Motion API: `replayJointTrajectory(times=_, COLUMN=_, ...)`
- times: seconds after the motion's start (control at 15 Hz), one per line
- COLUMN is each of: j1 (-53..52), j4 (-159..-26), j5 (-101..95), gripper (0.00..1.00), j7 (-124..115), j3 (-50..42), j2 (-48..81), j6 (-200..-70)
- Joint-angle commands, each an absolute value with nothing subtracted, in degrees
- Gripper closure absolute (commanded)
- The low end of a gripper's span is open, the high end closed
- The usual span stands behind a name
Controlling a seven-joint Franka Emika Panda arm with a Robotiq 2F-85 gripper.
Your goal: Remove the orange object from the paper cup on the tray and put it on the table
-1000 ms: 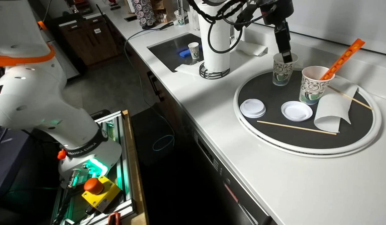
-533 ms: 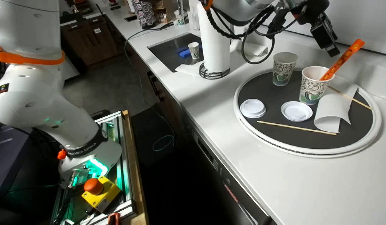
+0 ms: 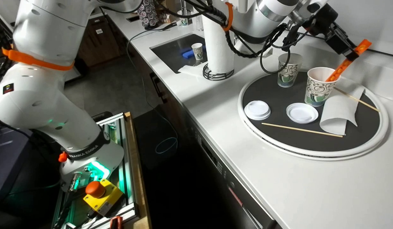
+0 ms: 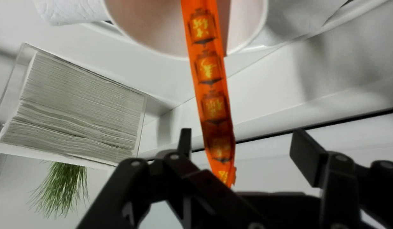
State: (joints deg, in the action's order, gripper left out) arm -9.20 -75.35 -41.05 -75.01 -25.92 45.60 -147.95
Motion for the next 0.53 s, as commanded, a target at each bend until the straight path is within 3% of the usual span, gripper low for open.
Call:
replayJointTrajectory(times=0.0, j1=-9.83, j4=-70.87, j5=-43.58, gripper=0.51, j7=-78.33, j3=-27.3, j2=49.75, j6=-145.32)
replayJointTrajectory(times=0.33, j1=-10.03, j4=-70.49, j5=-44.87, gripper=0.89, j7=-79.11, j3=-27.08, j2=50.24, j6=-143.59)
replayJointTrajectory(times=0.47, j1=-10.21, j4=-70.87, j5=-45.84, gripper=1.0, j7=-79.28, j3=-27.03, j2=49.93, j6=-143.29)
